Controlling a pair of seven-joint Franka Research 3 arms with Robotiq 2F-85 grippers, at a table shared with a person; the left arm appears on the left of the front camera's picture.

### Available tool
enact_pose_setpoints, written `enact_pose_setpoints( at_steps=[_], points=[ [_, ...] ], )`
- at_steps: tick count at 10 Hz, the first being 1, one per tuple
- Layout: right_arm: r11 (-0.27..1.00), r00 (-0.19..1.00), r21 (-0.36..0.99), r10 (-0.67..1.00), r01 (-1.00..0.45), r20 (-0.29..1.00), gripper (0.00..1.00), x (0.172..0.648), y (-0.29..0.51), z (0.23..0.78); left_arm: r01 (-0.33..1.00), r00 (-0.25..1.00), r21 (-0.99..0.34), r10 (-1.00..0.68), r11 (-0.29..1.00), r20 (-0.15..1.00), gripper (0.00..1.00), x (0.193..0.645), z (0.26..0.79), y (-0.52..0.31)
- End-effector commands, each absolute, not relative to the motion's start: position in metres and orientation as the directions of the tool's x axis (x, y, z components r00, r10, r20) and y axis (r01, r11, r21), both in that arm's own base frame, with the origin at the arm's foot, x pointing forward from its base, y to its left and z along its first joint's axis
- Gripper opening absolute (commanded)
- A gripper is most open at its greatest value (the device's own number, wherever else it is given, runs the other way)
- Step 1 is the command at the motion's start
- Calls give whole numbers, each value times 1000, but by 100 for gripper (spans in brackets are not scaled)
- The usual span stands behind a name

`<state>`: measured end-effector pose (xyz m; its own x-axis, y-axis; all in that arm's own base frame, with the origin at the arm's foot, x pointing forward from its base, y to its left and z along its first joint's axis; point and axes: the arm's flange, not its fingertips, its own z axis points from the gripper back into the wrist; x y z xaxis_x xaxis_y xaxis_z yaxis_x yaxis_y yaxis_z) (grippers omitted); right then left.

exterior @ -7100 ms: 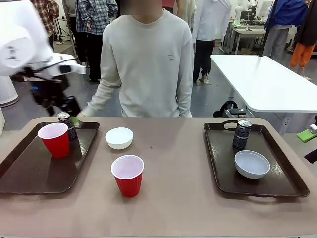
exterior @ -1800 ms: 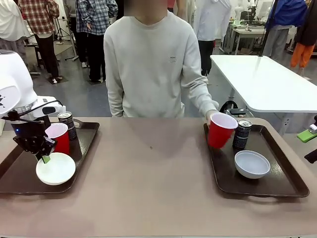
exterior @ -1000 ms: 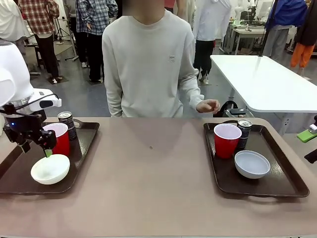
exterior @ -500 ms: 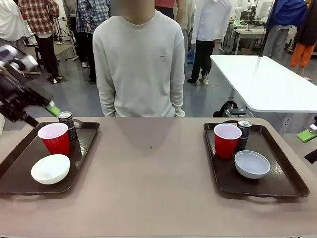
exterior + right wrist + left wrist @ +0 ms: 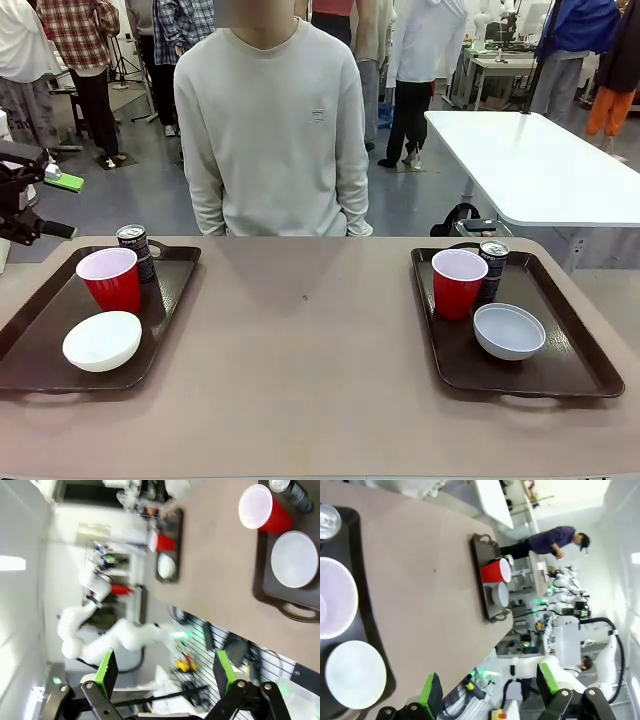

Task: Prepare tableware on both trays.
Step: Pick up a Picnic Bowl from the table and place it on a Handle tray.

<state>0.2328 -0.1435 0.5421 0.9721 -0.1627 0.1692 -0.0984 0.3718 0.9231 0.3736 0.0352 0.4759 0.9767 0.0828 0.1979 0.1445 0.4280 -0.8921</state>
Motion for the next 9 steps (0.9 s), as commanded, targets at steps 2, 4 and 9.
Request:
enact_pose_setpoints(
  at_steps=[2,4,9],
  points=[
    [321,987,946,-162,36,18,100,234,-150,508,56,977,-916,166,398,132,100,384,475,53],
    [387,996,918,-58,88,-71,100,238,-148,500,30,969,-914,213,405,127,100,370,484,75],
    [369,993,923,-91,110,-82,100,243,-142,489,35,963,-913,230,407,140,100,370,483,89]
  ],
)
